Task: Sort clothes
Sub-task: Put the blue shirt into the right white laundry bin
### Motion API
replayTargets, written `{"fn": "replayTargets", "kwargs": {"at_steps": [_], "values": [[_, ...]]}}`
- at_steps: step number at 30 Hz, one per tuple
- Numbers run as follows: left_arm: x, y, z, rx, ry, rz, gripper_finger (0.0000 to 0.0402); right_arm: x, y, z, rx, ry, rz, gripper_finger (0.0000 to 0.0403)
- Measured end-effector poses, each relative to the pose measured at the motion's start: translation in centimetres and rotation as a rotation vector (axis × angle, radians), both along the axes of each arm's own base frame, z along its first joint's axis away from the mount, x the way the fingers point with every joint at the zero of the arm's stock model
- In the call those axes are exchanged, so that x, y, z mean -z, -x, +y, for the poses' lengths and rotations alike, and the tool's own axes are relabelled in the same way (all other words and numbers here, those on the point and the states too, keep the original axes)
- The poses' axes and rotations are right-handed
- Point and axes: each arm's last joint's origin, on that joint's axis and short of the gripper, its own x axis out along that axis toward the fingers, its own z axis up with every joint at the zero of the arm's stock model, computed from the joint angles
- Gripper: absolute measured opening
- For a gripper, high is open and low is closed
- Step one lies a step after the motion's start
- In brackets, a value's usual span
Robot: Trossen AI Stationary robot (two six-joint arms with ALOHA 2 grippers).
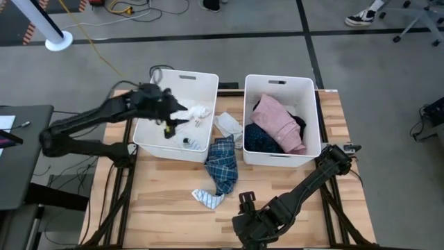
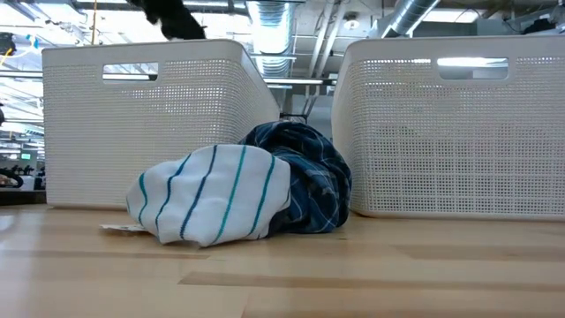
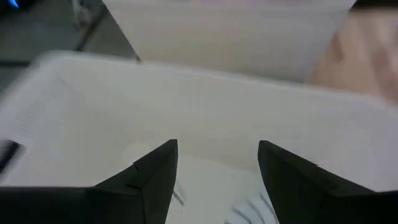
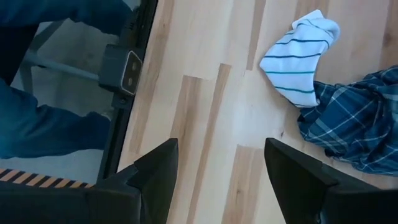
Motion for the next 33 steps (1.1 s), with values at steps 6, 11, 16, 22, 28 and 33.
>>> {"fn": "replayTargets", "kwargs": {"at_steps": [6, 11, 16, 22, 28, 33], "values": [[-3.4, 4.4, -3.3, 0.116, -0.019, -0.212, 0.0218, 0.0, -0.4, -0.5, -0.001, 0.007, -0.001, 0.0255], [-4.5, 7.3, -5.8, 0.248, 0.045, -0.319, 0.0218, 0.0, -0.5, -0.7, 0.001, 0.012, 0.002, 0.0255], [-4.1, 8.4, -7.4, 0.364, 0.123, -0.287, 0.0218, 0.1, -0.4, -0.8, 0.004, 0.018, 0.011, 0.0255], [-1.2, 7.1, -8.9, 0.469, 0.188, -0.199, 0.0218, 0.1, -0.5, -0.9, 0.009, 0.018, 0.012, 0.0255], [1.7, 4.5, -10.8, 0.568, 0.211, -0.147, 0.0218, 0.1, -0.6, -1.3, 0.034, 0.018, 0.025, 0.0255], [2.9, 2.8, -12.8, 0.658, 0.199, -0.119, 0.0218, 0.2, -0.7, -1.6, 0.047, 0.026, 0.039, 0.0255]]}}
